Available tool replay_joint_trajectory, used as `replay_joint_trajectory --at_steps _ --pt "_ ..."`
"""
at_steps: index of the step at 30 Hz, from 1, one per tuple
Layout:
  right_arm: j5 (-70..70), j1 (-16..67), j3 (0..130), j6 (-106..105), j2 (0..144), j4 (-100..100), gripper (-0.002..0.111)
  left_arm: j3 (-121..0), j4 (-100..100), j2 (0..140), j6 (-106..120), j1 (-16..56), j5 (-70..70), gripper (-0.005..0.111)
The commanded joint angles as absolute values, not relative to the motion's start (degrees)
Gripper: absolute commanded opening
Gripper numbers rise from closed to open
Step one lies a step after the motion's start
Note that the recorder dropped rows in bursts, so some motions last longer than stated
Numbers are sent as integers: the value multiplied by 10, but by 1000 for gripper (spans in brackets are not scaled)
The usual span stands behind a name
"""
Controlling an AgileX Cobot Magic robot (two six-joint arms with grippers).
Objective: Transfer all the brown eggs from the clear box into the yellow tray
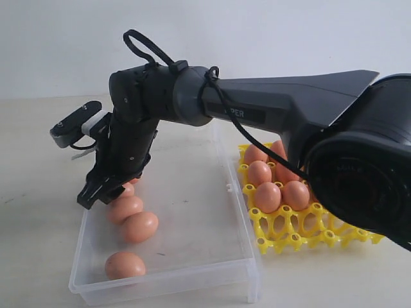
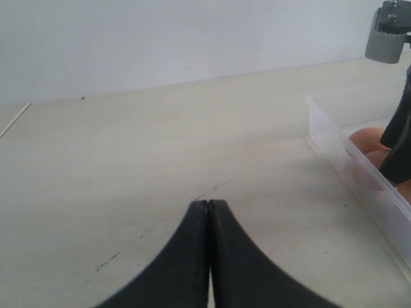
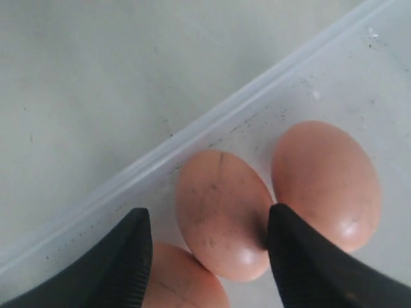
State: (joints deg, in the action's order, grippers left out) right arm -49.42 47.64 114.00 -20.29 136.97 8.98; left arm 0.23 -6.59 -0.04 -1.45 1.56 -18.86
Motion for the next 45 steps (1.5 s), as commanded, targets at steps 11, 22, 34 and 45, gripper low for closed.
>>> replay_joint_trajectory --at_steps 11,22,34,45 --pt "-494 480 1146 -275 1368 39 53 0 -67 0 -18 16 -181 0" --pt "-477 490 1146 -355 1368 45 60 0 -67 0 -18 16 -181 0" --pt "-455 493 1146 -396 1381 41 59 0 -67 0 -17 16 -181 0" --pt "-438 493 1135 -399 1409 45 52 0 -67 0 -17 16 -181 0"
